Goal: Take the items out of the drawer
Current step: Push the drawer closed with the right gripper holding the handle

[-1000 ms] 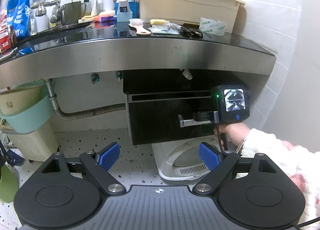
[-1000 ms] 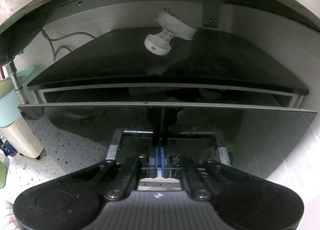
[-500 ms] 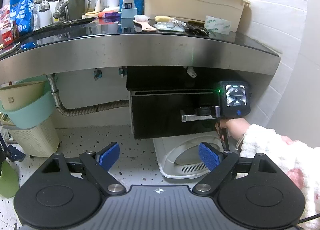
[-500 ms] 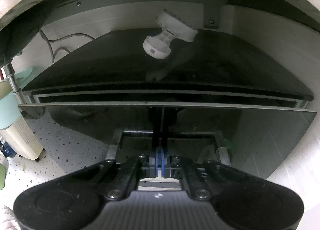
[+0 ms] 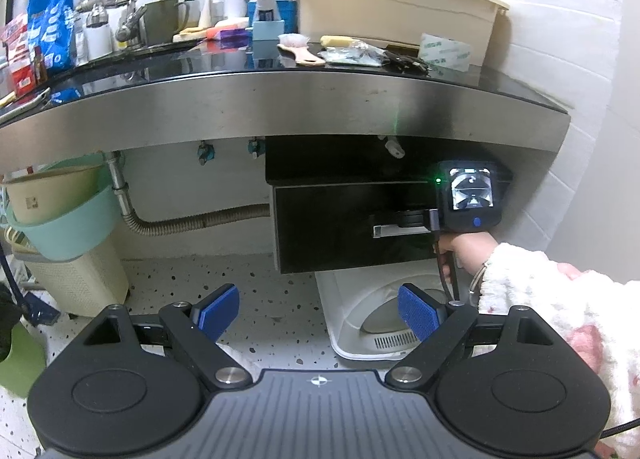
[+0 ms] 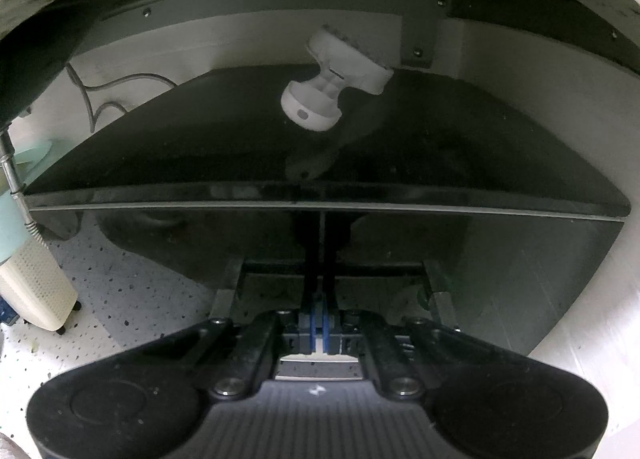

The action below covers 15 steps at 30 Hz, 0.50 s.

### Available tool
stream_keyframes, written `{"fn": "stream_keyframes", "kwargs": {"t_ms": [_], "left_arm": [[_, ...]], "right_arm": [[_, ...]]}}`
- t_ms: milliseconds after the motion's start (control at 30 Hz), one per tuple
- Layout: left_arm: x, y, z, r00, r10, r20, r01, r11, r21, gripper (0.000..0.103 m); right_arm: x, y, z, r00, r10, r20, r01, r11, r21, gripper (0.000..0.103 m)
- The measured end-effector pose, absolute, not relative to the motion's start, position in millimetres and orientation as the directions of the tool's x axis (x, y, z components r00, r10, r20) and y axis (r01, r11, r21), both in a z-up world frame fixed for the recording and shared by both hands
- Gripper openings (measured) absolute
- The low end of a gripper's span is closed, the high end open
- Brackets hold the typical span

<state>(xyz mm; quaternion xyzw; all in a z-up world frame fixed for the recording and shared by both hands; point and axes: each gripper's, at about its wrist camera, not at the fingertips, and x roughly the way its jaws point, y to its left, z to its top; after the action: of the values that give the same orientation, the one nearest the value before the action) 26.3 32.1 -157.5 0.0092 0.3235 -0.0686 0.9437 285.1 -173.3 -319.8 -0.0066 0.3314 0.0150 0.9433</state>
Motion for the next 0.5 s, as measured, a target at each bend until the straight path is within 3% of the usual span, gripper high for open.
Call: {"fn": "stream_keyframes", "kwargs": {"t_ms": [433,500], "left_arm": [[27.9,31.0,-151.6,0.793,-0.128,-0.595,0.141,0.99,-0.025,0.087],[28.8,31.7,-151.0,0.793,-0.131,-0.595,0.142,0.989,-0.03,0.087]], "right_arm": [[287.1,-173.8,-322.9,0.79,0.032,-0.613,-0.046,0.999,-0.008,0.002],[287.0,-172.7,-322.5,0.788,0.021,-0.616,-0.042,0.999,-0.019,0.012]]}}
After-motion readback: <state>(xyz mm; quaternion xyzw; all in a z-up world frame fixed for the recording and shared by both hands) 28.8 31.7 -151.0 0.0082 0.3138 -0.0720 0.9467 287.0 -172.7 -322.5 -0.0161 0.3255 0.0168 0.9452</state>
